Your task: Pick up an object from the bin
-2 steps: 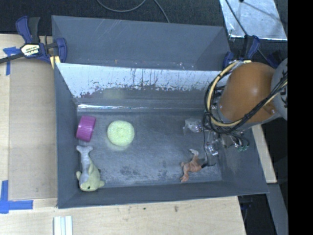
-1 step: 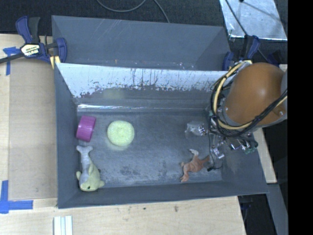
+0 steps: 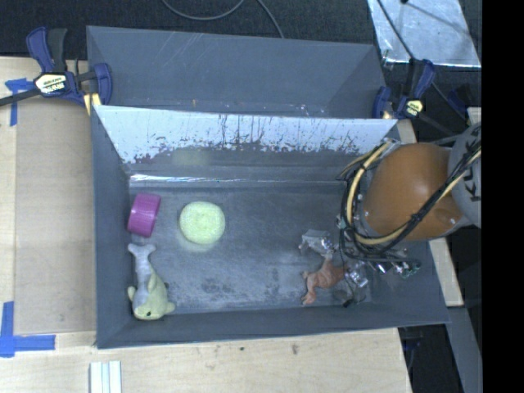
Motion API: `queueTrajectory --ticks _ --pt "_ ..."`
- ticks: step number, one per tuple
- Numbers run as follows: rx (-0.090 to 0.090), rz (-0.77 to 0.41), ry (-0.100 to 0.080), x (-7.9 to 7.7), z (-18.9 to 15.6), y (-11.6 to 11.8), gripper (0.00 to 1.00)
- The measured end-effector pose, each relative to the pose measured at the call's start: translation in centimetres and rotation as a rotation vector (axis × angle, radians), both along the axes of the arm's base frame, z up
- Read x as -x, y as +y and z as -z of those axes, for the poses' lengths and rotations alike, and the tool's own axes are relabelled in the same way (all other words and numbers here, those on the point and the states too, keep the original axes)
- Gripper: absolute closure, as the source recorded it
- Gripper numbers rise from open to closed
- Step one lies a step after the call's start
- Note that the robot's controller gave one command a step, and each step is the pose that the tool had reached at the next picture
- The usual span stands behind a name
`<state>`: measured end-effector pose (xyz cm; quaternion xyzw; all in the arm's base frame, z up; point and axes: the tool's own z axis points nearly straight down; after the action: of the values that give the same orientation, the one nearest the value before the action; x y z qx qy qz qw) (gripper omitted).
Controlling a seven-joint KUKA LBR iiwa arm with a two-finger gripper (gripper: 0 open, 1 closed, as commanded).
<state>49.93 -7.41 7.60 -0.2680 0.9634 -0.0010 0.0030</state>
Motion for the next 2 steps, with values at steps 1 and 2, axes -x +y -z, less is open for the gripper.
queueTrajectory --ticks 1,2 --pt "0.001 0.003 0.005 0.34 1.43 -0.14 1.0" --pt "0.001 0.004 0.005 0.34 1.37 -0.13 1.0"
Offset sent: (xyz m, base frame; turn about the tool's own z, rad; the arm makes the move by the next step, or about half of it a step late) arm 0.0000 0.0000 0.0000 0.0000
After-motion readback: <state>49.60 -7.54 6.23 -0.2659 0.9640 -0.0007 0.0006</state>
